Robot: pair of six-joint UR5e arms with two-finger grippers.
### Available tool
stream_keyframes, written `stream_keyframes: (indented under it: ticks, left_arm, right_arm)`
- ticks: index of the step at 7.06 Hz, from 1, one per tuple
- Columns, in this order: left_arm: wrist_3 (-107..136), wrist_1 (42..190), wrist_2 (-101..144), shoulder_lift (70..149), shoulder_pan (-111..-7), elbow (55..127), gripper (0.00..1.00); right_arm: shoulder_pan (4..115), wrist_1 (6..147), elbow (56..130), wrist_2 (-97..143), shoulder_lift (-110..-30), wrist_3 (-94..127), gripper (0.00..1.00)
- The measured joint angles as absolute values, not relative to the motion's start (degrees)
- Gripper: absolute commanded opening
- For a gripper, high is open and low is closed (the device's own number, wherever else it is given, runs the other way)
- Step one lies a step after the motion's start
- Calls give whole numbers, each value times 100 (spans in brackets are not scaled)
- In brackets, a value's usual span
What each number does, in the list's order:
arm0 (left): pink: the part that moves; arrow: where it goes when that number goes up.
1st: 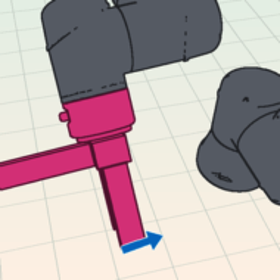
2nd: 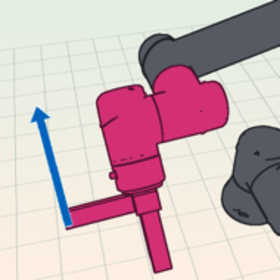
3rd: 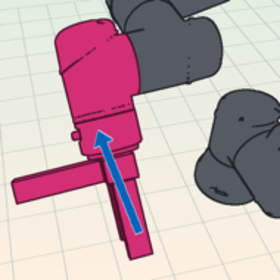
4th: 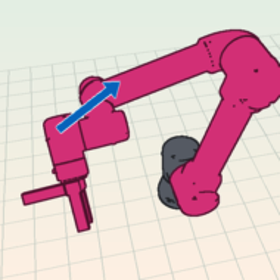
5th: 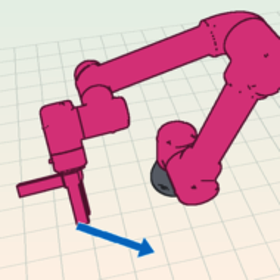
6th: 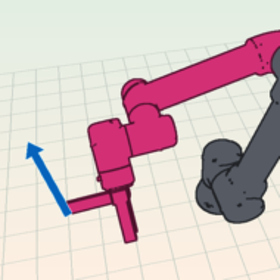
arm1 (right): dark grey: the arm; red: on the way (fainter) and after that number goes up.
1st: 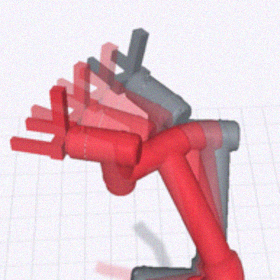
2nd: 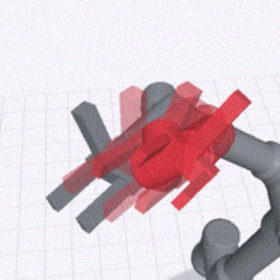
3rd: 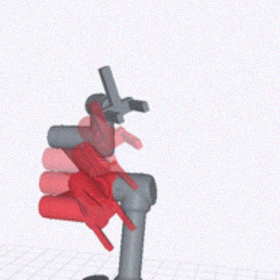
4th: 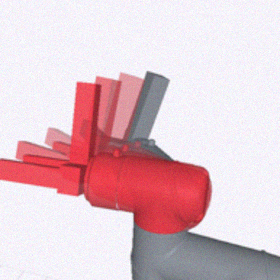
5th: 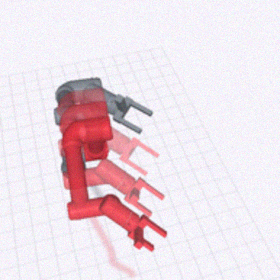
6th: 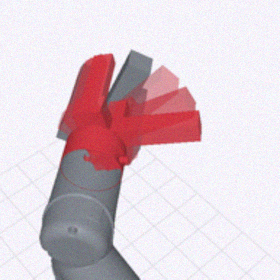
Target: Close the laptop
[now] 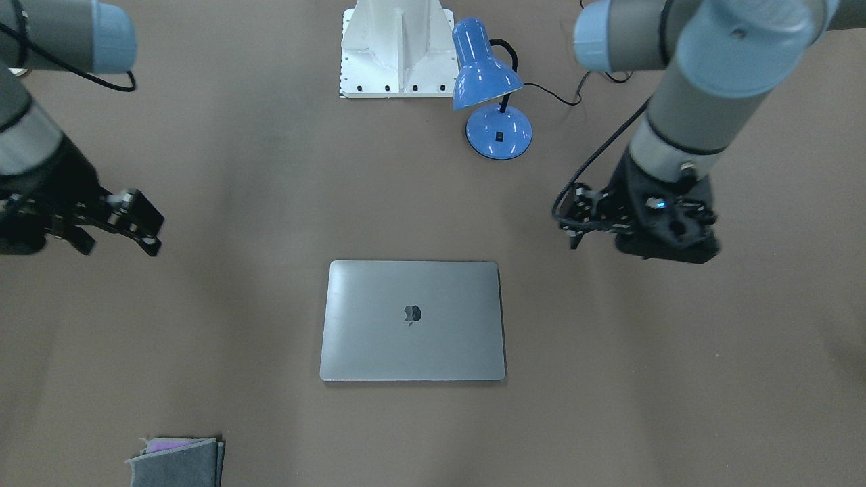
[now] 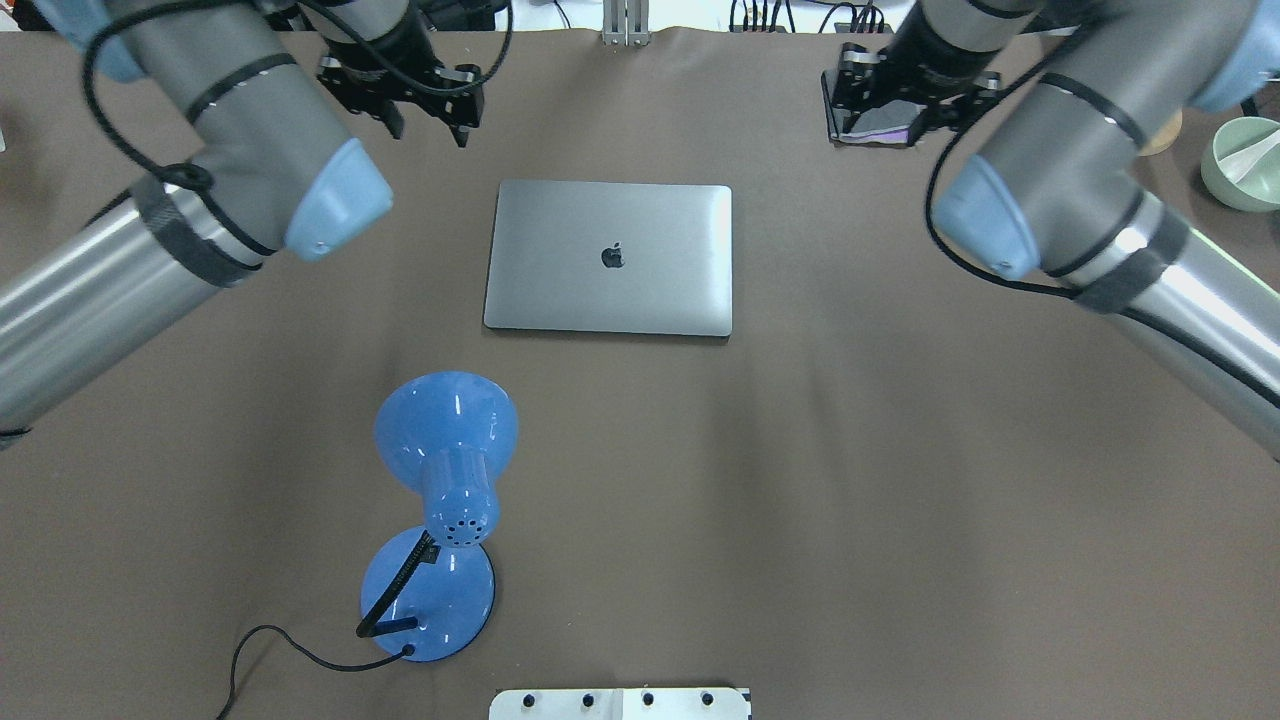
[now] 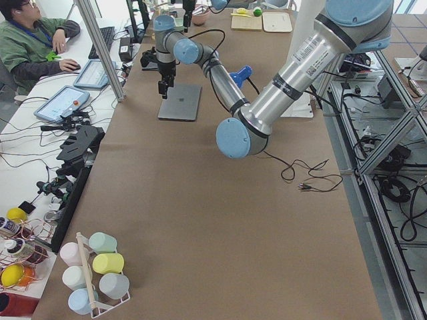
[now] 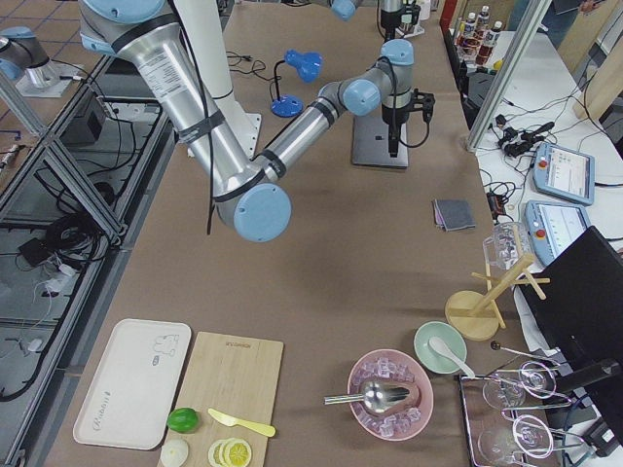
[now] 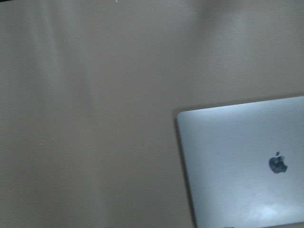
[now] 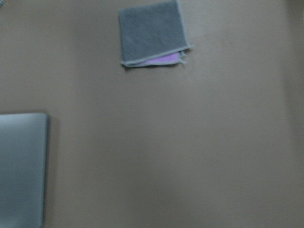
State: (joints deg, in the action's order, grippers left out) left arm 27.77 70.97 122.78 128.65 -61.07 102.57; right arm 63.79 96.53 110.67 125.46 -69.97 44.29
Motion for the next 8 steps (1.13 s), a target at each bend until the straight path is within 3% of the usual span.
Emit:
stream_keyframes:
  ticks: [3, 6, 8]
  left_arm:
    - [45, 6704, 13021, 11112, -7758, 10866, 99]
    - [-1452, 6840, 13442, 9763, -8562, 10165, 99]
    - [-1573, 7400, 13630, 9278, -8830, 9851, 99]
  right_arm:
    - [7983, 9712, 11660, 12840, -9345, 1261, 100]
    - [9178, 9848, 11121, 13075, -10435, -861, 100]
    - [9280, 9798, 10612, 13035, -10564, -1058, 100]
